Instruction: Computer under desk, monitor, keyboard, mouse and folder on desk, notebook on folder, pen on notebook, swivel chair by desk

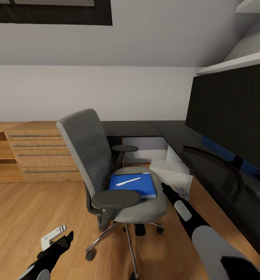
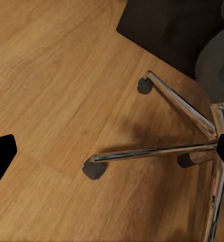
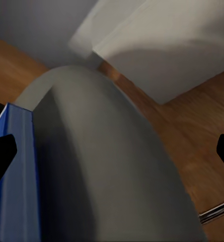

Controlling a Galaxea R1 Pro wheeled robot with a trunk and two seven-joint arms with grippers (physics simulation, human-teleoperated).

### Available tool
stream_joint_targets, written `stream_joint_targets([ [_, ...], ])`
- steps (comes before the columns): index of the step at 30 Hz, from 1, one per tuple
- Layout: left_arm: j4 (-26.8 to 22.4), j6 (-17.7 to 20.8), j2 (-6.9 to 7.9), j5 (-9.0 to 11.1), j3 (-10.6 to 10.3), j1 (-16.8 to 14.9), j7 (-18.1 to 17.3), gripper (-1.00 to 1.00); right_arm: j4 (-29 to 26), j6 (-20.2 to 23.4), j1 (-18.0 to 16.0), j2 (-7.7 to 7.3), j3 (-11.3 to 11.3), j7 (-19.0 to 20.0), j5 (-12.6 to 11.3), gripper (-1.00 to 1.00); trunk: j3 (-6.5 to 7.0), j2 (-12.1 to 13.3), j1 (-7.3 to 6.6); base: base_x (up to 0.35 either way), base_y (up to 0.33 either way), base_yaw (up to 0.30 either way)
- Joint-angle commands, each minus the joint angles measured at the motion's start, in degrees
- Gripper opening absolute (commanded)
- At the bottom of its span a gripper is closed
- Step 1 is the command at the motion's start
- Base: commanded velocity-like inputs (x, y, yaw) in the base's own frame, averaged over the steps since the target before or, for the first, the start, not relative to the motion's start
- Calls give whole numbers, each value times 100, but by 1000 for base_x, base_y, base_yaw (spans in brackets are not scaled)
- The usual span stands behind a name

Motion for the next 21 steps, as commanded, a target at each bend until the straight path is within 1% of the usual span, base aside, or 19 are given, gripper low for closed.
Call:
stream_joint_targets([
  [1, -13, 15, -1, 60, -2, 0, 50, 100, -7, 25, -2, -11, -13, -14, -57, 100, -5, -2, -1, 3, 0, 0],
  [2, -13, 13, -2, 60, -2, 0, 54, 100, -7, 30, -2, -16, -14, -14, -58, 100, -5, -2, -1, 2, 0, 0],
  [11, -15, 8, -17, 60, -2, 0, 69, 100, -7, 48, -2, -32, -14, -14, -61, 100, -166, -363, 197, 0, 0, 0],
  [18, -15, 8, -9, 60, -2, 1, 75, 100, -7, 49, -2, -33, -16, -14, -62, 100, -321, -373, 215, 0, 0, 0],
  [21, -15, 8, -4, 60, 0, 0, 76, 100, -7, 49, -2, -33, -37, -14, -62, 100, -321, -373, 215, 0, 0, 0],
])
